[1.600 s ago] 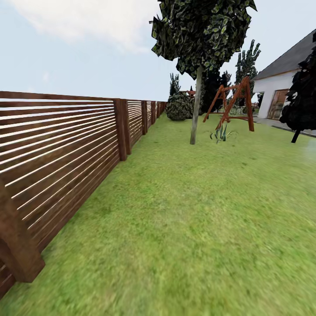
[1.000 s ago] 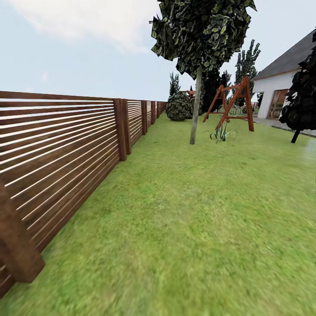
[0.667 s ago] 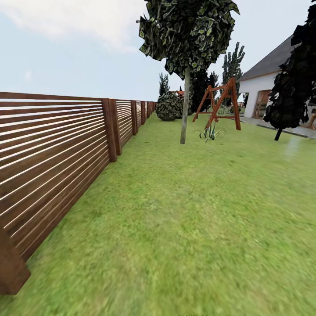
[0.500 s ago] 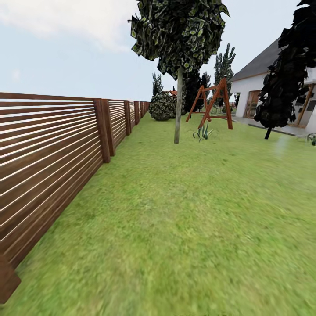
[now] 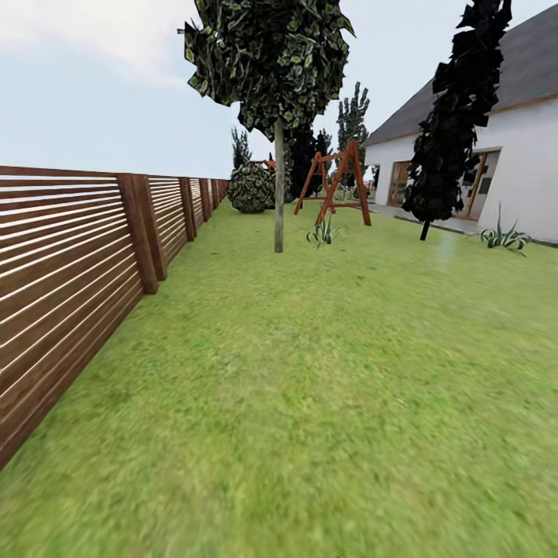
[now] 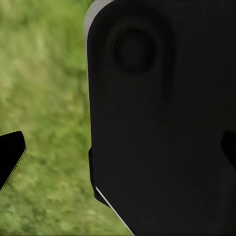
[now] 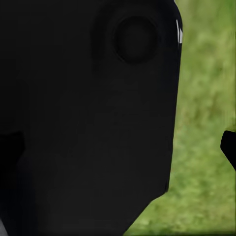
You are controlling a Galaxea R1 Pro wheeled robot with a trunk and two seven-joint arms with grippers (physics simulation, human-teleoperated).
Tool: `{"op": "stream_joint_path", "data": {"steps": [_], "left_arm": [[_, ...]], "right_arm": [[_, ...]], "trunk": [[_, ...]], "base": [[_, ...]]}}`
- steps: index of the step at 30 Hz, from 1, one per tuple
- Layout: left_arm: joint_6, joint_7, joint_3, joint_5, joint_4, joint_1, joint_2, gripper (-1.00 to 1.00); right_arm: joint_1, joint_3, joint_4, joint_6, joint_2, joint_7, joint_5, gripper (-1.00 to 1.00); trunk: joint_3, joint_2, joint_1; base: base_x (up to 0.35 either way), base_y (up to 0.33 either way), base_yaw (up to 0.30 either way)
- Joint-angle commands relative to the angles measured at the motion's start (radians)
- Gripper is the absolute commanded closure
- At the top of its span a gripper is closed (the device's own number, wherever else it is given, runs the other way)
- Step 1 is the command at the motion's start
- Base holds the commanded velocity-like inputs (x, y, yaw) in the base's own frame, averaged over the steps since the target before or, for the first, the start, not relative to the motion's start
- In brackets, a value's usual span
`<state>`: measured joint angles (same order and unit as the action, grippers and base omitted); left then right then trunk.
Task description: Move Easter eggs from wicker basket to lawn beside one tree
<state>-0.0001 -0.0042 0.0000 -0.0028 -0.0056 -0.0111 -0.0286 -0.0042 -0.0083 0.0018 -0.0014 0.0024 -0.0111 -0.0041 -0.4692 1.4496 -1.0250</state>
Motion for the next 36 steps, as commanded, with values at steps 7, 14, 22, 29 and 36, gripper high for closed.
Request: {"op": "stream_joint_path", "data": {"steps": [7, 14, 22, 29, 36], "left_arm": [[0.000, 0.000, 0.000, 0.000, -0.001, 0.000, 0.001, -1.00], [0.000, 0.000, 0.001, 0.000, 0.000, 0.000, 0.001, -1.00], [0.000, 0.000, 0.000, 0.000, 0.000, -0.001, 0.000, -1.00], [0.000, 0.000, 0.000, 0.000, 0.000, -0.001, 0.000, -1.00], [0.000, 0.000, 0.000, 0.000, 0.000, -0.001, 0.000, -1.00]], "right_arm": [[0.000, 0.000, 0.000, 0.000, 0.005, 0.000, 0.000, -1.00], [0.000, 0.001, -0.001, 0.000, 0.006, 0.000, 0.000, -1.00], [0.000, 0.001, -0.001, 0.000, 0.004, 0.000, 0.002, -1.00], [0.000, 0.002, 0.001, 0.001, 0.005, 0.000, 0.001, -1.00], [0.000, 0.001, -0.001, 0.001, 0.004, 0.000, 0.003, -1.00]], "trunk": [[-0.001, 0.000, 0.000], [-0.001, 0.000, 0.000], [-0.001, 0.000, 0.000], [-0.001, 0.000, 0.000], [-0.001, 0.000, 0.000]], "base": [[0.000, 0.000, -0.290], [0.000, 0.000, -0.095], [0.000, 0.000, -0.011], [0.000, 0.000, -0.001], [0.000, 0.000, -0.009]]}}
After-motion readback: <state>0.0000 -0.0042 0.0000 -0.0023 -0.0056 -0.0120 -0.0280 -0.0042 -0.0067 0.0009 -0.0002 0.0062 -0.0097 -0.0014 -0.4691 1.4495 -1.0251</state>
